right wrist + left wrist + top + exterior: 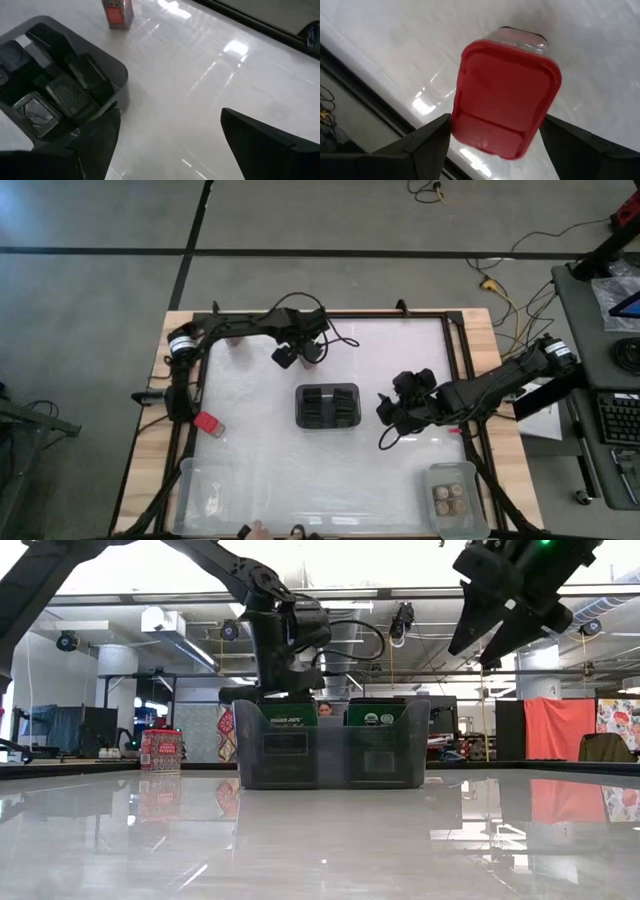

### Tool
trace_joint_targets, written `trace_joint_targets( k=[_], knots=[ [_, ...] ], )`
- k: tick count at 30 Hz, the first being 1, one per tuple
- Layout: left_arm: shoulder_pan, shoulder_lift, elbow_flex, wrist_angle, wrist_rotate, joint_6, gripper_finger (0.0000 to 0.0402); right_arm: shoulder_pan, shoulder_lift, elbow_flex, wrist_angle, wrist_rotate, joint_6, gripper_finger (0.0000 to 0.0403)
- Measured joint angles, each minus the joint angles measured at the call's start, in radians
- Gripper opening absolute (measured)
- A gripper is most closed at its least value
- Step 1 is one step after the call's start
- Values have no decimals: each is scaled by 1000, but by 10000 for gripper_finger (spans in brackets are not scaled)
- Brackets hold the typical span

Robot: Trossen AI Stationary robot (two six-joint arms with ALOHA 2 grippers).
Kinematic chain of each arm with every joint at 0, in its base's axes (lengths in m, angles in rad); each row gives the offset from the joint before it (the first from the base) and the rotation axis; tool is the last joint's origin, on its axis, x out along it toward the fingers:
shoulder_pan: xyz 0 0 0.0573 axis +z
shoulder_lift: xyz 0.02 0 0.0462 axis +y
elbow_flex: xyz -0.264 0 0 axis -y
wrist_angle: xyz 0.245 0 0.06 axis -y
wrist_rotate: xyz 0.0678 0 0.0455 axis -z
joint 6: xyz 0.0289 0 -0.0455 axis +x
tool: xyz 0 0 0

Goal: Sort spices by type
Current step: Put the red seasoning can into the transparent bin

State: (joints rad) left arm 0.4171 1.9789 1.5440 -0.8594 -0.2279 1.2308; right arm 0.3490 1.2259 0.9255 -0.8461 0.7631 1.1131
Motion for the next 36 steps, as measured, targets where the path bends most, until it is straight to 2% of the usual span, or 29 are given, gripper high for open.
trace_joint_targets(
  k=[11, 18, 22, 28, 32, 36],
  knots=[
    [-32, 16, 0, 10, 4, 26, 279, 0, -1, 1, 20, 11, -31, 333],
    [-38, 17, -11, 22, 36, 61, 231, 0, 0, 1, 35, 23, -32, 336],
    [-49, 17, -6, 22, 30, -40, 197, 2, 0, 1, 45, 23, -51, 328],
    [-82, 3, -2, 4, 31, -155, 196, 2, -1, 2, 52, 22, -94, 327],
    [-106, -52, 0, -63, 22, -241, 197, 2, -5, 2, 52, 22, -126, 333],
    [-121, -138, 0, -148, 2, -394, 198, -3, -6, 2, 52, 23, -163, 336]
  ],
)
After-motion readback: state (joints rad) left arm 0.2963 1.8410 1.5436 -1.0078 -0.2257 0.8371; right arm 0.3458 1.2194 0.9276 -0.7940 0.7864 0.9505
